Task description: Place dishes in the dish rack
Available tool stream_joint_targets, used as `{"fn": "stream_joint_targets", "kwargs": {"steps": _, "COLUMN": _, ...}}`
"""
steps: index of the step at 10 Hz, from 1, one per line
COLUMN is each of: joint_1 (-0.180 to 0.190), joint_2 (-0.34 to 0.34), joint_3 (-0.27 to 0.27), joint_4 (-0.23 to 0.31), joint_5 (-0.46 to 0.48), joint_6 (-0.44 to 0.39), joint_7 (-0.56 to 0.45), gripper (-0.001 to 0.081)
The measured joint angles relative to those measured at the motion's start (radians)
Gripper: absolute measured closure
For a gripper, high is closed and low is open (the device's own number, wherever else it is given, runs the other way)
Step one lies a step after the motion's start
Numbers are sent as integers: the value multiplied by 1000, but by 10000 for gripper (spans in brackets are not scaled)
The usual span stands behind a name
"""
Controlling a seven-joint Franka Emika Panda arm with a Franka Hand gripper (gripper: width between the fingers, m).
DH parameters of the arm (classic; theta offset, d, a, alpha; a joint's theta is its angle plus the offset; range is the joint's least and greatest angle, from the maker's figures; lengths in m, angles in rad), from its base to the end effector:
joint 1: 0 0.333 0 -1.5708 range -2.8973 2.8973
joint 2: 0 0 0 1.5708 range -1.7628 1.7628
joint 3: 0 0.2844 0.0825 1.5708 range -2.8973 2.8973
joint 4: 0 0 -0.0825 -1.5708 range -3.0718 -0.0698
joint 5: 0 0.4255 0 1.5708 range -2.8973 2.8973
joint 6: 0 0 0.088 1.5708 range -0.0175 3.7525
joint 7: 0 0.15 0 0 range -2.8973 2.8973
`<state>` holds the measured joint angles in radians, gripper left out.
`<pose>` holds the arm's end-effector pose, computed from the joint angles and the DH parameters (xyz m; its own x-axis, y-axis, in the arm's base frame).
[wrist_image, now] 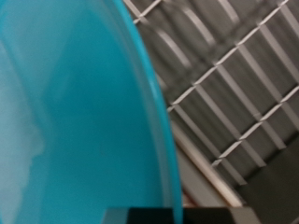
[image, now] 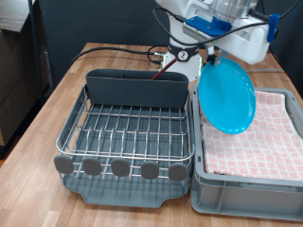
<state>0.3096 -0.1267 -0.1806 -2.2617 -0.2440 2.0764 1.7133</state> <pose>0.5282 0.0481 0.3135 0.1154 -0.9750 0.1899 -0.9931 -0.1091 0.0435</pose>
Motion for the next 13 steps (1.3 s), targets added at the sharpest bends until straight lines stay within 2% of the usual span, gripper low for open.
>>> {"fn": "stream_joint_targets", "kwargs": {"steps": 3, "joint_1": -30, "joint_2": -30, "joint_3": -57, "joint_4": 6, "joint_5": -87, "joint_6": -95, "joint_7": -221, "gripper": 787}}
{"fn": "stream_joint_targets", "kwargs": {"steps": 4, "joint_1": -40, "joint_2": -40, "joint_3": -78, "joint_4": 7, "joint_5": -115, "joint_6": -98, "joint_7": -302, "gripper": 787}}
{"fn": "stream_joint_targets", "kwargs": {"steps": 6, "joint_1": -51, "joint_2": -69, "joint_3": -114, "joint_4": -6, "joint_5": -153, "joint_6": -49, "joint_7": -494, "gripper": 787}}
{"fn": "stream_joint_targets", "kwargs": {"steps": 7, "joint_1": -51, "joint_2": -67, "joint_3": -112, "joint_4": -6, "joint_5": -149, "joint_6": -58, "joint_7": -463, "gripper": 787}}
{"fn": "stream_joint_targets", "kwargs": {"steps": 9, "joint_1": -58, "joint_2": -64, "joint_3": -122, "joint_4": -7, "joint_5": -262, "joint_6": 14, "joint_7": -477, "gripper": 787}}
{"fn": "stream_joint_targets", "kwargs": {"steps": 10, "joint_1": -68, "joint_2": -64, "joint_3": -142, "joint_4": -10, "joint_5": -320, "joint_6": 69, "joint_7": -528, "gripper": 787}}
{"fn": "stream_joint_targets", "kwargs": {"steps": 13, "joint_1": -98, "joint_2": -55, "joint_3": -231, "joint_4": -9, "joint_5": -396, "joint_6": 183, "joint_7": -771, "gripper": 787}}
